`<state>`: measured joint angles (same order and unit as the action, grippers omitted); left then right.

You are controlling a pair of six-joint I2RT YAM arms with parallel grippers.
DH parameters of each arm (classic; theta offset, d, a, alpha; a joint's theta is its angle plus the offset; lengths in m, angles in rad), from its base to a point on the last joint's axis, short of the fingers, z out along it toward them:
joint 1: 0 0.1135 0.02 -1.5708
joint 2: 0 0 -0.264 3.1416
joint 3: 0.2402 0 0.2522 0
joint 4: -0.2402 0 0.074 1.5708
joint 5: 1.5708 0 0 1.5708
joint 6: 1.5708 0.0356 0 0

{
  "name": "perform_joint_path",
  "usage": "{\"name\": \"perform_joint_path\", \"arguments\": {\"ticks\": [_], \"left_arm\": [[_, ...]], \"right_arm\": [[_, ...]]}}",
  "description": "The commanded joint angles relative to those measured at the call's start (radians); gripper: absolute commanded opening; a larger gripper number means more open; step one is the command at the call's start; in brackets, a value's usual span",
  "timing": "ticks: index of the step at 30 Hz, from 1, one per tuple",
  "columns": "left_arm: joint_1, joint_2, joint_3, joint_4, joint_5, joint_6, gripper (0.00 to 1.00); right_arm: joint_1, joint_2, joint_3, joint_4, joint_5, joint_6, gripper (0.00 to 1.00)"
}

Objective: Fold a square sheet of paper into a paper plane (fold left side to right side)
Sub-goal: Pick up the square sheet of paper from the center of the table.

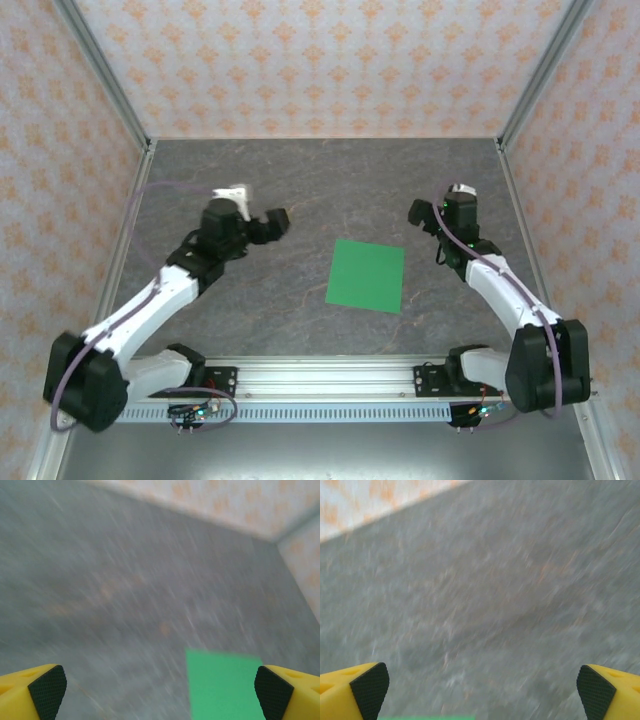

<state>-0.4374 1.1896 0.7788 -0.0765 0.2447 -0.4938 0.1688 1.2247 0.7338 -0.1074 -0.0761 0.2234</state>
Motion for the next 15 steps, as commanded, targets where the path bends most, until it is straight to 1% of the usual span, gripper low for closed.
{"name": "perform_joint_path", "arguments": {"ticks": [1, 4, 6, 8, 12, 15], "left_arm": [[-0.146, 0.144, 0.066, -0.173, 0.163, -0.099, 0.99], [-0.262, 0.275, 0.138, -0.159, 0.165, -0.118, 0.99], [-0.303, 0.351, 0.180, -0.153, 0.168, -0.133, 1.00], [-0.321, 0.418, 0.210, -0.141, 0.179, -0.152, 0.99], [-0.339, 0.530, 0.226, -0.016, 0.279, -0.222, 1.00], [-0.359, 0.579, 0.259, -0.028, 0.294, -0.224, 0.99]], "right_arm": [[0.061, 0.076, 0.038, -0.223, -0.029, 0.082, 1.00], [0.117, 0.160, 0.082, -0.264, 0.014, 0.086, 1.00], [0.143, 0.211, 0.116, -0.298, 0.040, 0.089, 1.00], [0.164, 0.257, 0.140, -0.318, 0.057, 0.101, 1.00], [0.201, 0.323, 0.160, -0.327, 0.076, 0.112, 1.00], [0.221, 0.363, 0.176, -0.337, 0.079, 0.114, 1.00]]}}
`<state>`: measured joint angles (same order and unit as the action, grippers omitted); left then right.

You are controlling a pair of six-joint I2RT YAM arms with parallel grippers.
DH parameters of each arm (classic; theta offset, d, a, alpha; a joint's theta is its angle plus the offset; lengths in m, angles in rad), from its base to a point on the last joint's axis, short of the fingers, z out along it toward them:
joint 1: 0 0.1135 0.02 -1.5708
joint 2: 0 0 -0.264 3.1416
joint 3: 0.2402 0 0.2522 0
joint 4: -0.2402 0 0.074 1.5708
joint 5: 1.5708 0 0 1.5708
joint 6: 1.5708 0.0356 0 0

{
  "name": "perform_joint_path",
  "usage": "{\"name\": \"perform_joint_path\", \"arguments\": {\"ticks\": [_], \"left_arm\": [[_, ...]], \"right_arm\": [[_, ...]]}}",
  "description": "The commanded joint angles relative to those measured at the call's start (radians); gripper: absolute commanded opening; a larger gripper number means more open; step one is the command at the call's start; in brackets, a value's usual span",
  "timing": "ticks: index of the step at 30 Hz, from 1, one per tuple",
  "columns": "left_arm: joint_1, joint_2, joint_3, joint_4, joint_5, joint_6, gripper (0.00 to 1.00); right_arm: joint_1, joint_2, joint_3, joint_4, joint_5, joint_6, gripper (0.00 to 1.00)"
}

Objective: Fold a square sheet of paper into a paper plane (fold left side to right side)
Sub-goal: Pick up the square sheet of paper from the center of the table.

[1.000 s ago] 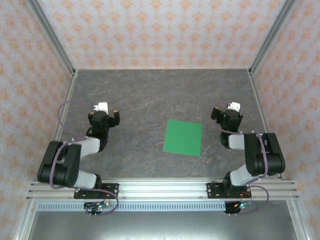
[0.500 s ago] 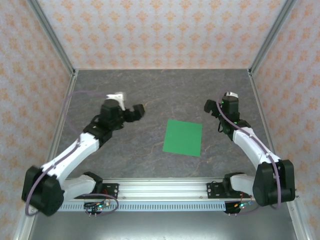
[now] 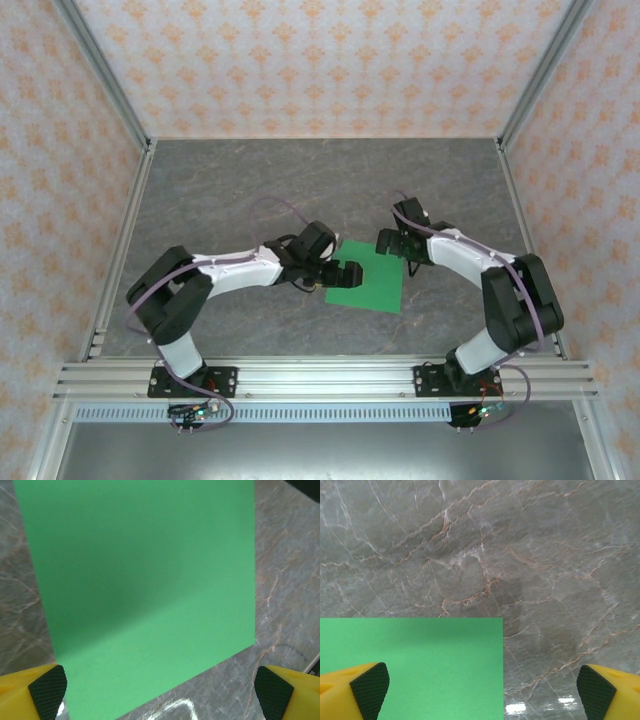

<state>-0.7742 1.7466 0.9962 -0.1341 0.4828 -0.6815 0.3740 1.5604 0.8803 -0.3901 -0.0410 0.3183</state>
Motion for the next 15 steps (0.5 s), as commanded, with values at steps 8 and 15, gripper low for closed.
{"name": "perform_joint_path", "arguments": {"ticks": [8, 15], "left_arm": [[-0.027, 0.058, 0.049, 0.015, 0.057, -0.048, 0.99], [-0.027, 0.077, 0.027, -0.001, 0.042, -0.062, 0.99]], "right_arm": [[0.043, 0.085, 0.043, -0.061, 0.017, 0.032, 1.00], [0.069, 0.121, 0.035, -0.070, -0.048, 0.057, 1.00]]}}
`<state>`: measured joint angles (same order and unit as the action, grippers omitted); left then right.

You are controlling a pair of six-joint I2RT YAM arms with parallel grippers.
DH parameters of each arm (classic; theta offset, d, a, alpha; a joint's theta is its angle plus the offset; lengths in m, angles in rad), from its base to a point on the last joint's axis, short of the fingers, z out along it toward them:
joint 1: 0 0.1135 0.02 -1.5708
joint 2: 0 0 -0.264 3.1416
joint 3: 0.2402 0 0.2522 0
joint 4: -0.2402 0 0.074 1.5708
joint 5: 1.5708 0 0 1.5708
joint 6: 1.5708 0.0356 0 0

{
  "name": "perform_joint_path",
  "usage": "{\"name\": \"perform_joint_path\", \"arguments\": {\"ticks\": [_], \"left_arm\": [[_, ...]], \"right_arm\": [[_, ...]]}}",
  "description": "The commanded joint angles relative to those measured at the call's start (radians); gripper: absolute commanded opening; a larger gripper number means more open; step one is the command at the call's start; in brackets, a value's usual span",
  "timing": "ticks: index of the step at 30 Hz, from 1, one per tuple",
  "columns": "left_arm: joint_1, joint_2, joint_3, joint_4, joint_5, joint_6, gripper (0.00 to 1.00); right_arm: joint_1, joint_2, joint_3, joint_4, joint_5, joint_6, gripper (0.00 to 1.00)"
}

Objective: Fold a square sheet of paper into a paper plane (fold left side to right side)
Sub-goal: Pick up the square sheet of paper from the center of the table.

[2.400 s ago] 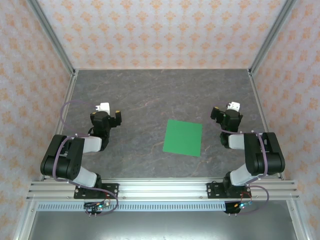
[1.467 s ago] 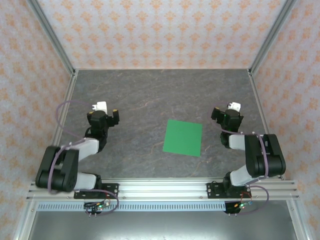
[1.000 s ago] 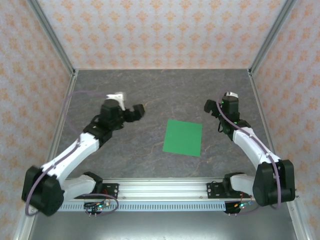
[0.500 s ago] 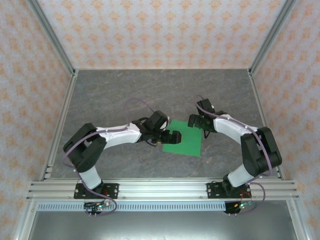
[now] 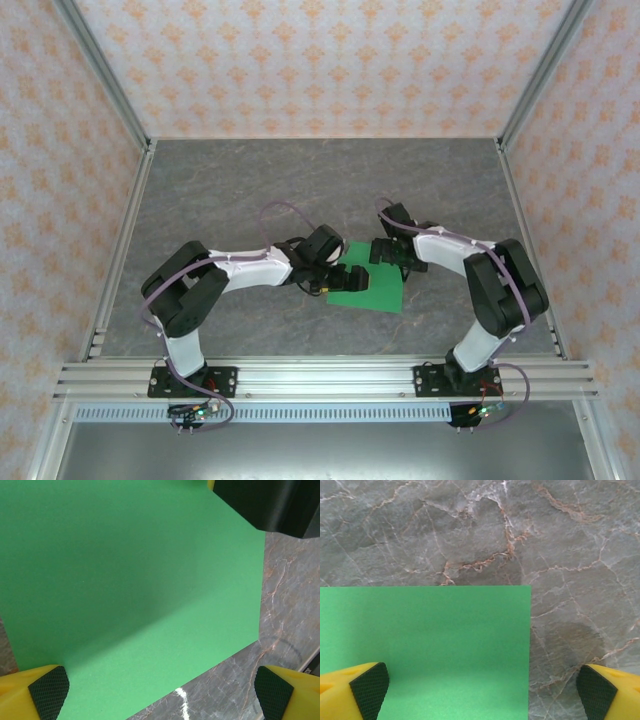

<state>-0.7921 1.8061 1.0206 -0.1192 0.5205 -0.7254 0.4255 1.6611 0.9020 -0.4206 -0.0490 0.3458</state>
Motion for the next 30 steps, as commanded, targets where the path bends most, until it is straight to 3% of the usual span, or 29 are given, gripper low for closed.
{"name": "perform_joint_path", "arguments": {"ticks": [1, 11, 20, 30], "left_arm": [[-0.009, 0.019, 0.000, -0.015, 0.001, -0.020, 0.99], [-0.009, 0.036, -0.025, -0.003, -0.023, -0.038, 0.99], [-0.009, 0.026, -0.046, 0.049, -0.025, -0.057, 0.99], [-0.009, -0.053, -0.068, 0.099, -0.055, -0.056, 0.99]], "right_arm": [[0.024, 0.022, 0.011, -0.041, -0.046, 0.029, 1.00], [0.115, -0.004, 0.017, -0.072, -0.134, 0.051, 0.97], [0.122, -0.053, 0.000, -0.047, -0.224, 0.084, 0.94], [0.122, -0.054, 0.000, -0.095, -0.175, 0.035, 0.77]]}}
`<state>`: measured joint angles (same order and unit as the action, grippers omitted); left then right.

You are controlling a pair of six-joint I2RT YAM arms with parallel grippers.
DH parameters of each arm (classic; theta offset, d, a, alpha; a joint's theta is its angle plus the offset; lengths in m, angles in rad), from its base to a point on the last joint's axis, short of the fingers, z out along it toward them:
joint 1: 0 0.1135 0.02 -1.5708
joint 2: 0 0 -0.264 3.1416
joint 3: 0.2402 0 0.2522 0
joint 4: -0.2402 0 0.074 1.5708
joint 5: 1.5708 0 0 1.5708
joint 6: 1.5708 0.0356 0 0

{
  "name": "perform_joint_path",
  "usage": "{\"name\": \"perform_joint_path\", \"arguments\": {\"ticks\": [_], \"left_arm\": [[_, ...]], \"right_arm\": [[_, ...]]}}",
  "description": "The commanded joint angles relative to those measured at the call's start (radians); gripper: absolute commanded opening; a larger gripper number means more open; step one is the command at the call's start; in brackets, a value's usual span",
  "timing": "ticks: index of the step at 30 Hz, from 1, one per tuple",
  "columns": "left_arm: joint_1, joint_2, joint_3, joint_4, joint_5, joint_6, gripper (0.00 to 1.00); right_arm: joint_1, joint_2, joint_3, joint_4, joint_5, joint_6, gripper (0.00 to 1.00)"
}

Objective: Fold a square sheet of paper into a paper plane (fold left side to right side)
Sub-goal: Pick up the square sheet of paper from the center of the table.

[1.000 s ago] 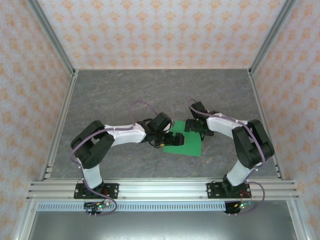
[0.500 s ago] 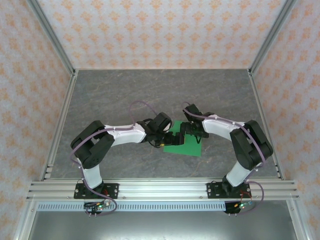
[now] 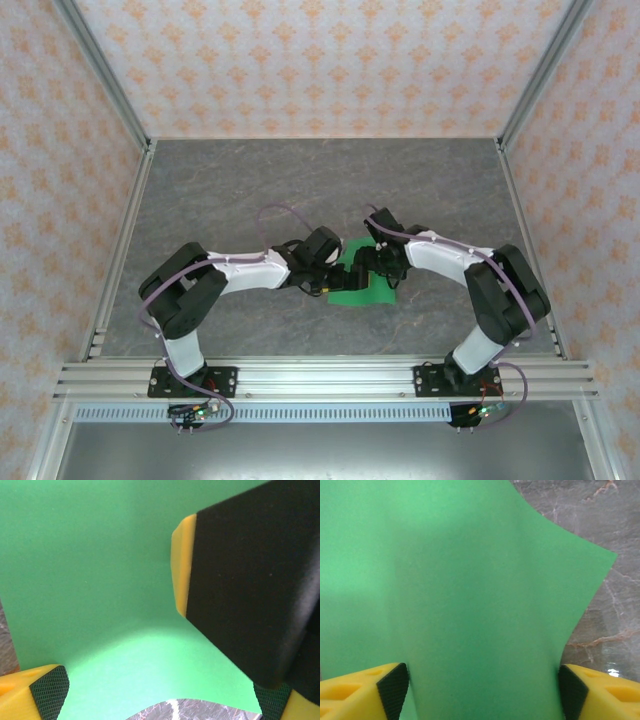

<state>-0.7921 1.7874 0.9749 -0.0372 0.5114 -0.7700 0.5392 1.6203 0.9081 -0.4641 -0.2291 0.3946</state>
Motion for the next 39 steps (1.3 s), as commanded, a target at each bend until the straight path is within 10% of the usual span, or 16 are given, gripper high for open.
{"name": "perform_joint_path", "arguments": {"ticks": [1, 13, 27, 39], "left_arm": [[-0.009, -0.041, -0.022, 0.015, -0.049, -0.011, 0.99], [0.182, -0.283, -0.162, 0.029, -0.008, -0.013, 1.00], [0.479, -0.605, -0.207, 0.025, 0.257, 0.046, 1.00], [0.499, -0.652, 0.000, 0.146, 0.508, 0.060, 1.00]], "right_arm": [[0.010, -0.008, -0.006, -0.051, 0.006, -0.015, 0.75], [-0.015, -0.036, -0.034, 0.016, -0.067, -0.028, 0.37], [-0.244, -0.315, -0.181, 0.515, -0.693, 0.101, 0.32], [-0.276, -0.575, 0.023, 0.662, -0.937, 0.209, 0.32]]}}
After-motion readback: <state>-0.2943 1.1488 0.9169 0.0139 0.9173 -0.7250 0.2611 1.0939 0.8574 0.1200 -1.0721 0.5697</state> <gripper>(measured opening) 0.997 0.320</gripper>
